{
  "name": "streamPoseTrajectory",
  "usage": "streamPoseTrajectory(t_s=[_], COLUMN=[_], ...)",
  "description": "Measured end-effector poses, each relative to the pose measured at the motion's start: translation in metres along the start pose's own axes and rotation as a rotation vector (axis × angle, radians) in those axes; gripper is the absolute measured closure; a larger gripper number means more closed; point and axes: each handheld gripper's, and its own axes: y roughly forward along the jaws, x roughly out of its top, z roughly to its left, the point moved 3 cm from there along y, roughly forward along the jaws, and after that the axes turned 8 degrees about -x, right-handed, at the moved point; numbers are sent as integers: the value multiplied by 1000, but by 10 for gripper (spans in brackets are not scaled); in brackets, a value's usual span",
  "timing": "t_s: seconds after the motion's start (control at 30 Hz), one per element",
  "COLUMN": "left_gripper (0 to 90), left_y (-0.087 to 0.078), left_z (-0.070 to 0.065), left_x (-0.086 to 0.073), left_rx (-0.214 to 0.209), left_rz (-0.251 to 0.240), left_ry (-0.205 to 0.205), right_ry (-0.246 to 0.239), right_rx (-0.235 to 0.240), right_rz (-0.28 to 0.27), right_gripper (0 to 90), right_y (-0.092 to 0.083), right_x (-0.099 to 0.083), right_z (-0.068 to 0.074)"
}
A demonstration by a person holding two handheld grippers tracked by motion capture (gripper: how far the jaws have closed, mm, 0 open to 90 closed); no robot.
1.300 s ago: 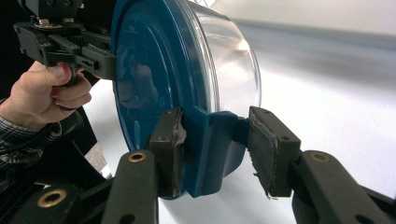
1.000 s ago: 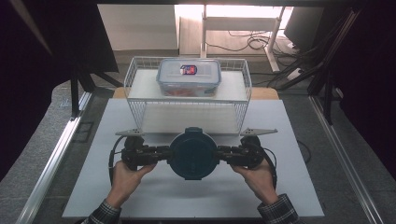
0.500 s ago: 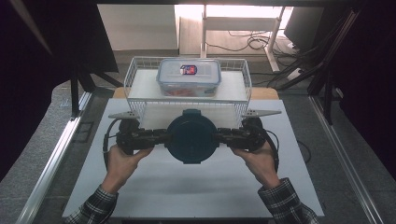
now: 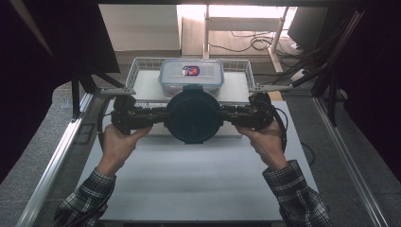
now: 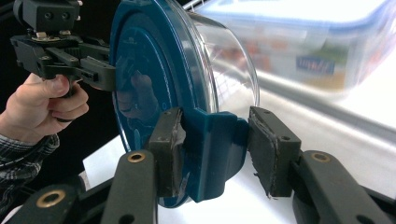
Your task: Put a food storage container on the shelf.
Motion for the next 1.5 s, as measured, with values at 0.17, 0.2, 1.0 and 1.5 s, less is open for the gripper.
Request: streamPoseTrajectory(t_s=[0.17, 0.2, 1.0, 1.5], left_gripper=[573, 573, 571, 566], left_y=[-6, -8, -18, -7], left_z=[2, 2, 27, 56], left_x=[23, 28, 112, 121], left_rx=[7, 10, 14, 23], left_rz=[-15, -16, -38, -36], left_ry=[12, 14, 12, -46], right_ry=[-7, -8, -4, 46], right_rx=[1, 3, -3, -11], right_rz=[-20, -22, -78, -61], right_gripper=[560, 560, 559, 557], right_y=[0, 0, 10, 30], right_x=[23, 28, 112, 122], right_z=[-1, -1, -20, -42])
